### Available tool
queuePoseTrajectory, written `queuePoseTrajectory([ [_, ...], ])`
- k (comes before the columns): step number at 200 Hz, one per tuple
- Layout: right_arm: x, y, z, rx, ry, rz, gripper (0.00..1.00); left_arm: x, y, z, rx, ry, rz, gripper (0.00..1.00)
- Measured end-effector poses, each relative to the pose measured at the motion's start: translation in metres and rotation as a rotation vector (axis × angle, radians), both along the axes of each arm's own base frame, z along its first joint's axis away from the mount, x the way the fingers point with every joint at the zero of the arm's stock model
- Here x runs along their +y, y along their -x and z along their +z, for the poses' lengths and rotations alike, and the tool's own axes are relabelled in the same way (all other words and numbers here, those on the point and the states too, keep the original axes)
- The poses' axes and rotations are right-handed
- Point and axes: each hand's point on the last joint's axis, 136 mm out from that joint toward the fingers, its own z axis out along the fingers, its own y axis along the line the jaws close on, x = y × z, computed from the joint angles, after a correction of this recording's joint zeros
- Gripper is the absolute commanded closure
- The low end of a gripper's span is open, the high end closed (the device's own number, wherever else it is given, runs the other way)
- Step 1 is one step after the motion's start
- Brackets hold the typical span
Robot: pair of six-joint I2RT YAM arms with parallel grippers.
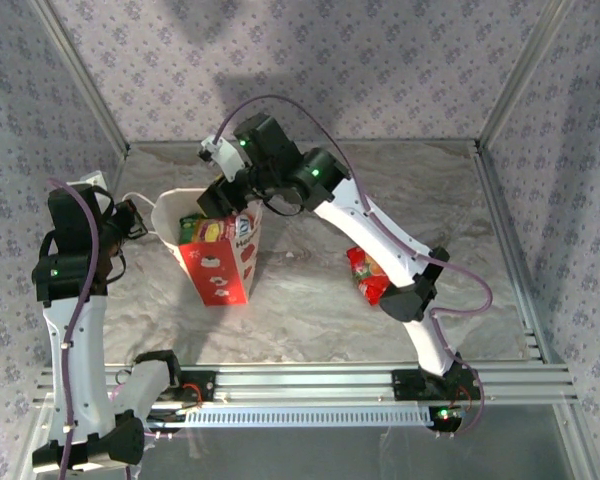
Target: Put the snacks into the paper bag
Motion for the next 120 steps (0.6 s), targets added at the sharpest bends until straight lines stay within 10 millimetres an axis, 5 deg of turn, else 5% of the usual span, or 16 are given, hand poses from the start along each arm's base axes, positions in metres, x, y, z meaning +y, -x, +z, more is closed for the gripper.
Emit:
queuePoseTrajectory([
  [38, -0.027, 0.001, 0.006, -0.063, 0.055, -0.055, 0.47, 0.000, 0.000, 0.000, 0.001, 0.001, 0.000, 0.99],
  [90, -0.111, 0.014, 0.021, -0.205, 0.136, -0.206, 0.39, 0.000, 0.004, 0.000, 0.004, 0.000, 0.000, 1.00],
  [120, -0.162, 0.004, 0.029, -0.253, 0.139, -0.340, 0.36, -0.001, 0.005, -0.002, 0.009, 0.001, 0.000, 1.00],
])
